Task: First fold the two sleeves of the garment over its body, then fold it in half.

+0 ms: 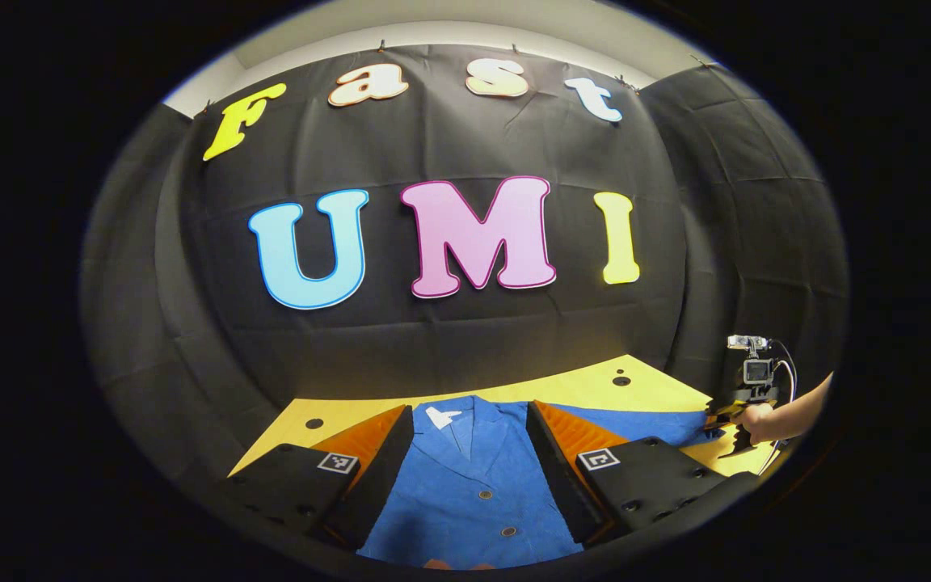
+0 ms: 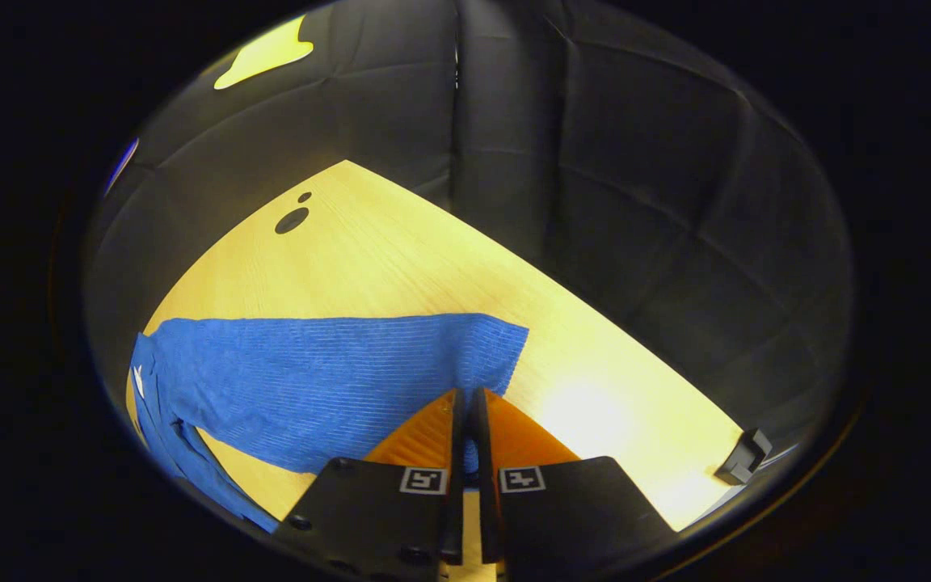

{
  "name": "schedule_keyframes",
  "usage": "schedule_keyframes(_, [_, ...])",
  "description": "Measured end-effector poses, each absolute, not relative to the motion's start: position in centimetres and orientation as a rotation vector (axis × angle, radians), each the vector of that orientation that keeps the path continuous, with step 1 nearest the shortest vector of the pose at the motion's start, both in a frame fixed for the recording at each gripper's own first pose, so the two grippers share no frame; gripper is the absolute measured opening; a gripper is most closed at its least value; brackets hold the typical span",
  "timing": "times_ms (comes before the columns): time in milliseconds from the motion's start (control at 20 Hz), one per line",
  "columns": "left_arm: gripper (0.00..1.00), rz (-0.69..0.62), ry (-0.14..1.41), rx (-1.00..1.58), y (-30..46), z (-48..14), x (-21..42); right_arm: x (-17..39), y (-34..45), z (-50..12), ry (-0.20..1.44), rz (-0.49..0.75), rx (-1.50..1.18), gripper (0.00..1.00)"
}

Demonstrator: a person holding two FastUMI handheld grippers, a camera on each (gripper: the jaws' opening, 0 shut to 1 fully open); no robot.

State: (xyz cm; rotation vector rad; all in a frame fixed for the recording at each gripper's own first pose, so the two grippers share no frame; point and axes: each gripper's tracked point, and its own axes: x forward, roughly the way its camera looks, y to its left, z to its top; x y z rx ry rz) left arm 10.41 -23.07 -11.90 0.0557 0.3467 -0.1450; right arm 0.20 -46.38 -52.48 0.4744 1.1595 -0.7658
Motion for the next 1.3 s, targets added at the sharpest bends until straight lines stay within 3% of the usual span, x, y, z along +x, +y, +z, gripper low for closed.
schedule_keyframes(100, [0.81, -0.133, 0.349, 0.053, -22.4, -12.0, 10.1, 0.1, -45.5, -52.0, 1.165, -0.724, 0.518, 0.10])
schedule_keyframes(150, [0.81, -0.131, 0.351, 0.050, -22.1, -12.1, 9.9, 0.5, -45.0, -52.1, 1.146, -0.708, 0.578, 0.01])
schedule_keyframes(350, [0.81, -0.133, 0.355, 0.050, -21.3, -12.0, 9.5, 0.2, -45.0, -50.4, 1.084, -0.739, 0.611, 0.01])
schedule_keyframes(550, [0.81, -0.170, 0.314, 0.069, -20.9, -10.7, 9.4, 2.6, -44.1, -44.7, 0.932, -0.703, 0.507, 0.01])
schedule_keyframes(900, [0.81, -0.196, 0.274, 0.039, -18.2, -9.4, 7.3, 6.2, -39.1, -37.4, 0.816, -0.619, 0.473, 0.01])
schedule_keyframes(1300, [0.81, -0.011, 0.289, -0.018, -7.8, -10.1, 3.2, 15.8, -25.8, -33.2, 0.781, -0.377, 0.415, 0.00])
